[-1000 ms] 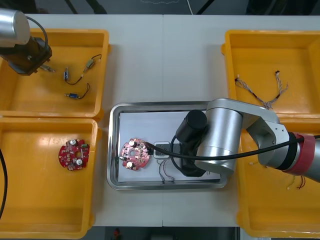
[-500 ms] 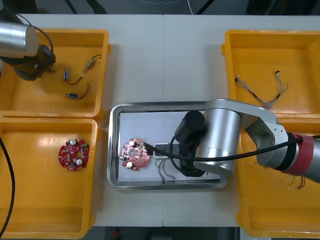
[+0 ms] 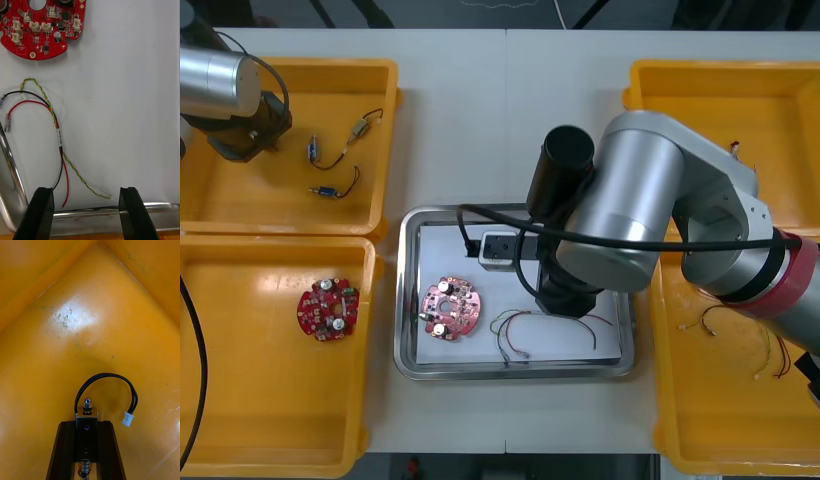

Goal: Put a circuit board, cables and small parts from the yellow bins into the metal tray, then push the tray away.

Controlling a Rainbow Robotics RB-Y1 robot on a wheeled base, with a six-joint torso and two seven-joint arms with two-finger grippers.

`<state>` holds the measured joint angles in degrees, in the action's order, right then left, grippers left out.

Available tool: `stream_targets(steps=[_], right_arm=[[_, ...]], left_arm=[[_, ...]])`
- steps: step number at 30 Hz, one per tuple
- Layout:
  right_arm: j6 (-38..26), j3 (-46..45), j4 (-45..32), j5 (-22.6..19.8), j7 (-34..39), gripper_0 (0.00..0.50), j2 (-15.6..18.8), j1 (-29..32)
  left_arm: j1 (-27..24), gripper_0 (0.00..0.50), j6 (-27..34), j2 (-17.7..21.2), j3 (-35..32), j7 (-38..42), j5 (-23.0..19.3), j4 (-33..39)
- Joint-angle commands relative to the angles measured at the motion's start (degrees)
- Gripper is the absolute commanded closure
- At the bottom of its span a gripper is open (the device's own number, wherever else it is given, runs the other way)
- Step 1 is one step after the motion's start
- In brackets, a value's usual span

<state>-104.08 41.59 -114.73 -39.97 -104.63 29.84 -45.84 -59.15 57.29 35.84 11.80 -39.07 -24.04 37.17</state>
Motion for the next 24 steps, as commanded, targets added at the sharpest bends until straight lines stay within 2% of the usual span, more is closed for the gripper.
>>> stream_targets(steps=[1,2,5,9,12,16,21,23,24], right_arm=[[-4.12,-5.81,-3.57,-0.37,0.39,0.000,-2.42,-1.45],[-5.92,-7.75,-4.62,-0.02,0.48,0.000,-2.25,-1.45],[-5.92,-11.88,-7.35,1.12,0.74,0.000,-1.37,-1.45],[-5.92,-16.19,-8.93,1.21,1.36,0.000,-0.23,-1.45],[-5.92,-21.81,-9.11,0.60,2.06,0.000,0.92,-1.36],[-5.92,-26.20,-8.67,0.51,3.38,0.000,2.76,-1.36],[-5.92,-30.95,-6.12,-0.46,9.80,0.000,5.75,-0.83],[-5.92,-31.83,-5.59,-0.37,11.38,0.000,6.10,-0.75],[-5.92,-33.32,-4.36,-0.28,14.19,0.000,6.63,-0.66]], left_arm=[[-1.58,0.500,4.67,0.81,-0.29,-5.22,0.05,3.34],[-1.58,0.500,8.01,1.78,-0.99,-5.58,-0.22,5.63],[-1.58,0.500,15.48,3.89,-1.61,-6.19,-1.27,11.08],[-0.61,0.500,21.72,5.91,-2.05,-6.45,-3.20,16.79],[2.03,0.500,28.40,7.23,-2.75,-6.45,-3.64,25.14],[5.72,0.500,33.85,8.02,-3.01,-6.28,-3.73,34.19],[10.02,0.500,41.06,8.29,-3.36,-4.96,-5.40,46.59],[10.73,0.500,42.55,8.29,-3.54,-4.61,-5.75,49.05],[11.69,0.500,45.10,7.93,-3.63,-3.82,-6.37,52.91]])
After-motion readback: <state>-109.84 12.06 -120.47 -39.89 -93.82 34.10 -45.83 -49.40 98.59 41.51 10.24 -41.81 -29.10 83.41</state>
